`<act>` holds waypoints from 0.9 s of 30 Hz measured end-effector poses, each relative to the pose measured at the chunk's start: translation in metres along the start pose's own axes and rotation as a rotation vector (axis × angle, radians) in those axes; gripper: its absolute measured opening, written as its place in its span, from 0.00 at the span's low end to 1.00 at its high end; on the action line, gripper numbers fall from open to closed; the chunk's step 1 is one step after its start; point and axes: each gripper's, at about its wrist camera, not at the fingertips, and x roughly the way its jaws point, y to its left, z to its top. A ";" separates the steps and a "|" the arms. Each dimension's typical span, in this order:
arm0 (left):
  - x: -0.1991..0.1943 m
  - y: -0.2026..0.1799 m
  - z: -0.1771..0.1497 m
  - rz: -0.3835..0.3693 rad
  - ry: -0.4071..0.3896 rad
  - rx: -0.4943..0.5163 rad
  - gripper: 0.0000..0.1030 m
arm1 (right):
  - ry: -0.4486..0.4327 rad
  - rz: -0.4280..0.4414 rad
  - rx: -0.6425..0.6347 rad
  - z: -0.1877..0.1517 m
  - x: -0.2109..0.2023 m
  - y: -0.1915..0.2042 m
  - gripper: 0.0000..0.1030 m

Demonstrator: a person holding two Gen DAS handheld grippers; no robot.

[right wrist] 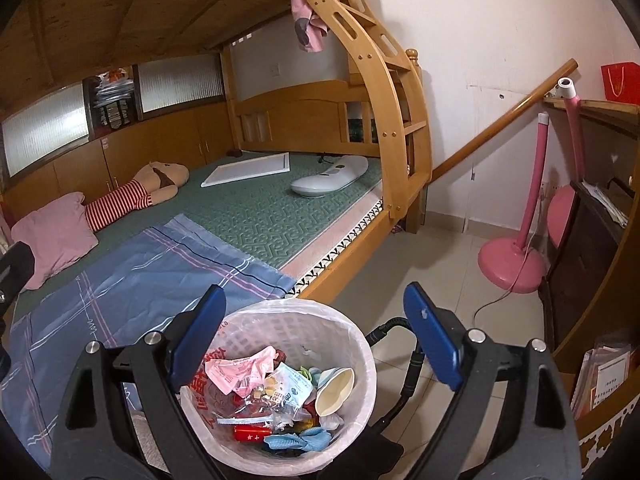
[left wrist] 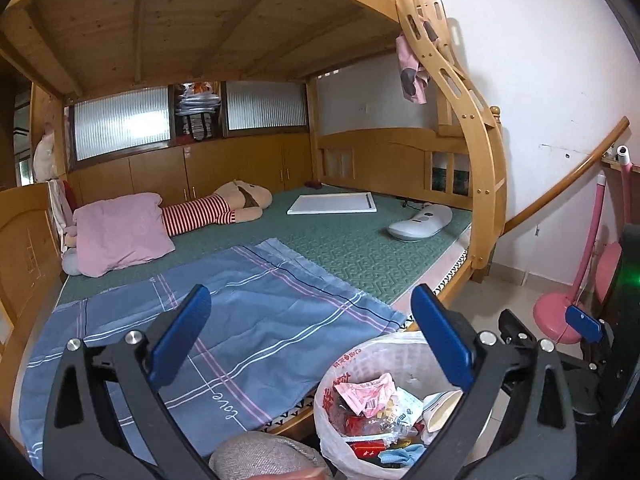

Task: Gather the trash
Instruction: 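Open the right tool to drop the paper cup into the wastebasket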

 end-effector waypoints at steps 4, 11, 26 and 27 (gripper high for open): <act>0.000 0.000 0.000 -0.006 0.001 -0.001 0.97 | -0.006 0.002 -0.005 0.000 -0.002 0.002 0.86; -0.006 0.001 -0.005 -0.021 -0.035 -0.007 0.97 | -0.010 -0.001 -0.003 -0.001 -0.002 0.001 0.86; 0.011 -0.001 -0.012 -0.025 0.049 0.037 0.97 | -0.006 -0.004 -0.002 -0.002 -0.001 0.000 0.86; 0.012 0.001 -0.013 -0.025 0.052 0.032 0.97 | -0.004 -0.003 -0.001 -0.003 -0.001 0.000 0.86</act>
